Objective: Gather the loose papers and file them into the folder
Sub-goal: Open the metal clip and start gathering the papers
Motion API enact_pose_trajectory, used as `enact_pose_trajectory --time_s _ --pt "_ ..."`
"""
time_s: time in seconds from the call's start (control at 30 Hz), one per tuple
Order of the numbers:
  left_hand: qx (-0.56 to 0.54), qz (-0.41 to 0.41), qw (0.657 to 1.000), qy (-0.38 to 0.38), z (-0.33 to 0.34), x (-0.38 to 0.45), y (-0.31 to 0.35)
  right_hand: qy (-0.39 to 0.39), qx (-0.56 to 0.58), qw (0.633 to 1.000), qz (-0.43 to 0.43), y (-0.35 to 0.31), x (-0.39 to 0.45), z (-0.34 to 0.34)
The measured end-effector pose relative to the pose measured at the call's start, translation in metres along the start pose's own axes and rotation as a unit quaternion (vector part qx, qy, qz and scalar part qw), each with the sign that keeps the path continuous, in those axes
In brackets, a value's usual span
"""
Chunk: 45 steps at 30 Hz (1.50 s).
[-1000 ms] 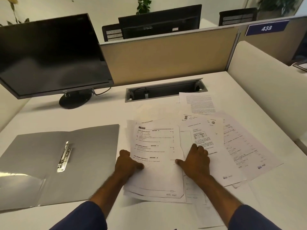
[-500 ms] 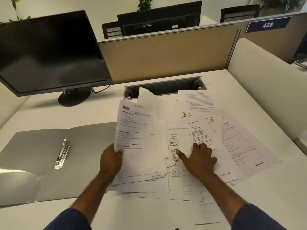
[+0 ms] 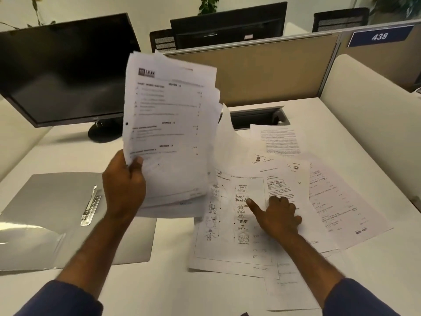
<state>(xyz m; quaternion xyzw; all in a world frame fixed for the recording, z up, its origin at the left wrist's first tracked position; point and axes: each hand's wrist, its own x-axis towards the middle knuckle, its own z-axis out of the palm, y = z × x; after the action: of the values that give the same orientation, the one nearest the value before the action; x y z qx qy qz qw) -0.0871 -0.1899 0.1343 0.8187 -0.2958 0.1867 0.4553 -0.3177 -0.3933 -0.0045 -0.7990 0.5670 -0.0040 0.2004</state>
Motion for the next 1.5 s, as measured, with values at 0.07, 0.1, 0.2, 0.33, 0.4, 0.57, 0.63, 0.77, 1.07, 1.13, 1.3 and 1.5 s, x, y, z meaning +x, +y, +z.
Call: enact_pose_trajectory --time_s 0.07,0.1,0.2,0.33,0.4,0.57,0.63,0.77,1.07,1.13,1.3,1.5 --pt "-0.005 0.015 0.999 0.038 -0.004 0.003 0.011 -0.016 0.023 1.000 0.011 0.001 0.004 -0.003" --pt "-0.015 0.014 0.998 0.055 -0.004 0.003 0.016 -0.024 0.033 0.999 0.015 0.002 0.005 -0.005" --pt "-0.072 0.000 0.996 0.058 0.000 -0.003 0.029 -0.020 0.089 0.996 0.024 0.004 0.008 -0.010" --pt "-0.177 -0.083 0.981 0.009 0.017 -0.015 0.029 0.030 0.303 0.952 -0.026 0.004 0.007 -0.019" --pt "-0.179 -0.131 0.974 -0.046 0.029 -0.026 0.021 0.003 0.447 0.894 -0.014 -0.001 0.004 -0.029" --pt "-0.194 -0.304 0.904 -0.231 0.067 -0.073 -0.006 -0.161 0.658 0.732 0.074 -0.004 0.007 -0.041" --pt "-0.183 -0.340 0.880 -0.276 0.077 -0.092 -0.013 -0.137 0.587 0.797 0.048 -0.002 0.005 -0.038" --pt "-0.107 -0.314 0.876 -0.349 0.092 -0.119 -0.017 -0.055 0.387 0.920 0.019 0.006 0.000 -0.028" --pt "0.094 -0.258 0.884 -0.378 0.110 -0.119 0.004 -0.043 0.164 0.985 -0.023 -0.004 -0.015 -0.013" --pt "-0.003 -0.315 0.882 -0.351 0.108 -0.114 0.005 -0.059 0.195 0.979 -0.019 -0.008 -0.014 -0.014" --pt "-0.132 -0.399 0.848 -0.323 0.104 -0.107 0.001 -0.071 0.283 0.957 0.003 -0.006 -0.009 -0.014" --pt "-0.179 -0.359 0.837 -0.373 0.092 -0.093 -0.010 -0.101 0.464 0.879 0.048 0.000 -0.004 -0.019"
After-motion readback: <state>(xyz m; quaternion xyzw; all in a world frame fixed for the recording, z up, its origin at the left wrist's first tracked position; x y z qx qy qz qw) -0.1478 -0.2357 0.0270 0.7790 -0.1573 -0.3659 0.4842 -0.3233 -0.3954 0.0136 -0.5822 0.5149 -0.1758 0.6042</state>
